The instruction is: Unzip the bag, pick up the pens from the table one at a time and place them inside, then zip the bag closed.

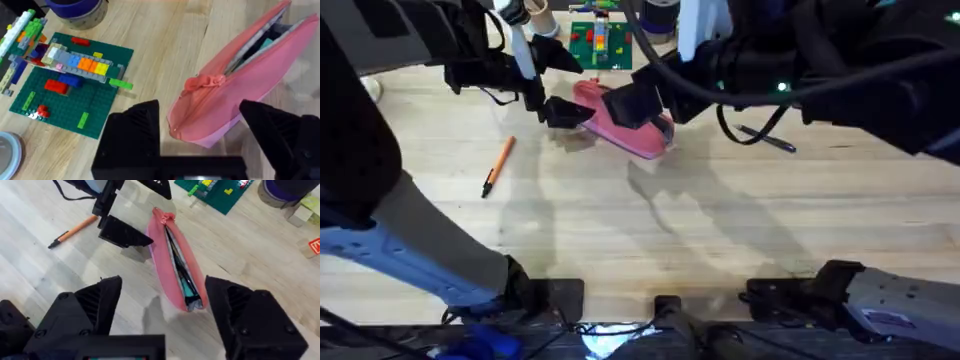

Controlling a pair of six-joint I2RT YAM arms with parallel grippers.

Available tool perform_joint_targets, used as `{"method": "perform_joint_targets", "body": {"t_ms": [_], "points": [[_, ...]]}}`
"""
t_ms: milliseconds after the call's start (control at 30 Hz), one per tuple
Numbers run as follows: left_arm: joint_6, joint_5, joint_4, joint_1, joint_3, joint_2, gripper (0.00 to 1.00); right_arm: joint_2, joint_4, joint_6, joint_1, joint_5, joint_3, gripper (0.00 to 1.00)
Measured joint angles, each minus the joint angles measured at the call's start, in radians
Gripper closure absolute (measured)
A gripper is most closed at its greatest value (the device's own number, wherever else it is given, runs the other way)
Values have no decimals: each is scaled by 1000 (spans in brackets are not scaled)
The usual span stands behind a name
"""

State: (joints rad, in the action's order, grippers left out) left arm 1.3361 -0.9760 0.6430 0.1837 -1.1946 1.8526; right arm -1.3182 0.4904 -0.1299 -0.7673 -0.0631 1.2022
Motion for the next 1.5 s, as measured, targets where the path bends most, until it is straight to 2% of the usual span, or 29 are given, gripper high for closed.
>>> {"method": "perform_joint_targets", "body": {"t_ms": [167, 333, 467, 667, 967, 1167, 1500], "points": [[0, 0, 9, 0, 0, 0, 8, 0, -8, 0, 0, 4, 0, 5], [0, 2, 65, 4, 0, -6, 8, -1, 11, 30, 0, 5, 6, 5], [0, 12, 127, 20, 0, -64, 8, -18, 47, 91, 1, 27, 42, 6], [0, 78, 233, 45, 0, -220, 8, -81, 181, 139, 39, 58, 177, 6], [0, 164, 356, 49, 0, -367, 7, -313, 419, 162, 141, 208, 445, 6], [0, 208, 392, 49, 0, -393, 7, -405, 385, 164, 171, 243, 478, 6], [0, 219, 405, 49, 0, -393, 8, -414, 326, 191, 175, 248, 482, 5]]}}
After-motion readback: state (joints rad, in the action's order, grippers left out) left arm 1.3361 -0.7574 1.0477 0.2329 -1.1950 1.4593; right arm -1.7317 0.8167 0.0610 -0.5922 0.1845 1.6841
